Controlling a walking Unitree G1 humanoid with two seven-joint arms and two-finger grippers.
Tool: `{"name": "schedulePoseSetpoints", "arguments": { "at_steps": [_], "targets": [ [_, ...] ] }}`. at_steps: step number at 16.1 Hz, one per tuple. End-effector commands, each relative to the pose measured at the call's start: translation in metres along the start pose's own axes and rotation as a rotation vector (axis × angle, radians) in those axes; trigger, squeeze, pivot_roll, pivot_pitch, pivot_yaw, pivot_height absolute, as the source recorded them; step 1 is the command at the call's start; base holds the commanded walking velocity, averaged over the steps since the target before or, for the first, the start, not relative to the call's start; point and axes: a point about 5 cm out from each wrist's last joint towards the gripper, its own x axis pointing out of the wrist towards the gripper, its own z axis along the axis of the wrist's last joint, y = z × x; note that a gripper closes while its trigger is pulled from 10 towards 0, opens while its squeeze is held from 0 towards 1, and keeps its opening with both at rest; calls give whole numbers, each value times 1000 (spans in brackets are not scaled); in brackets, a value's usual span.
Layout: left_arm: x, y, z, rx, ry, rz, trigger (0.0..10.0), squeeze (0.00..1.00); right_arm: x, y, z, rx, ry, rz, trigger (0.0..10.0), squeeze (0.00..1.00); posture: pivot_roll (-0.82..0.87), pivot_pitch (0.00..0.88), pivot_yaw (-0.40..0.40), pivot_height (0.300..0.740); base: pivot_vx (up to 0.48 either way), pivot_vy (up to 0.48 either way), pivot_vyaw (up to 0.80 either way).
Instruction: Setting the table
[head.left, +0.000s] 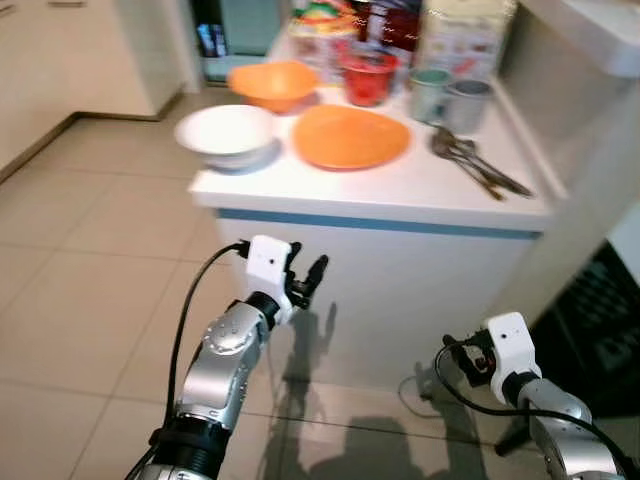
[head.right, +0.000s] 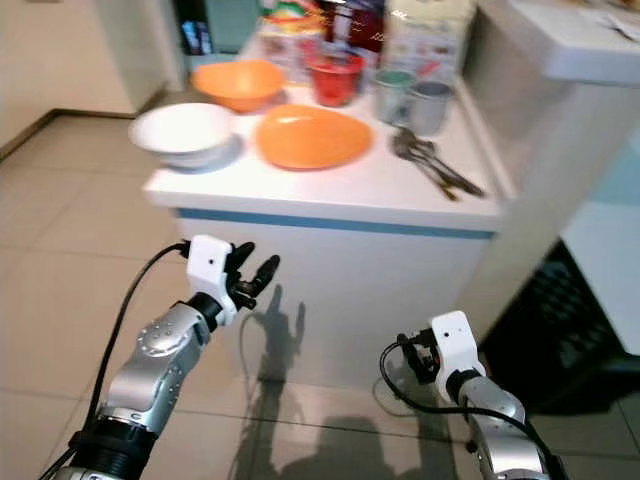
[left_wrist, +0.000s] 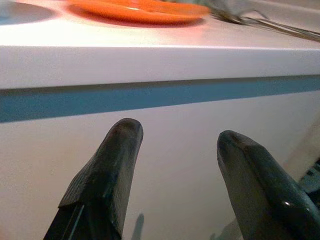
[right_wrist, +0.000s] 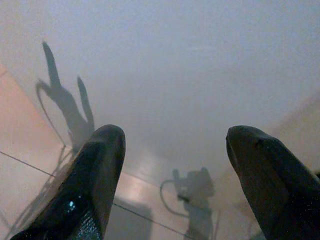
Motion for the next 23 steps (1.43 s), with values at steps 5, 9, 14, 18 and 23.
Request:
{"name": "schedulePoseSetpoints", "arguments": {
  "at_steps": [5,9,14,18,23],
  "targets": [
    [-1,4,2,16,-7,13,10000,0,1,2,0,-4,-3,11,10000,0,-55,0,29,740,104,444,0],
    [0,5,3,21,-12,12,10000,0,1,3,-1,-3,-2,13,10000,0,-55,0,32,740,374,187,0],
    [0,3,1,70,11,-8,10000,0,1,5,-3,-2,-2,16,10000,0,-54,0,35,740,480,0,0],
    [0,6,0,50,18,5,10000,0,1,7,-1,-7,-12,23,10000,0,-53,0,35,740,472,0,0],
    [0,6,2,82,8,17,10000,0,0,1,6,-71,-17,27,10000,0,-49,0,38,740,288,0,0]
  ]
}}
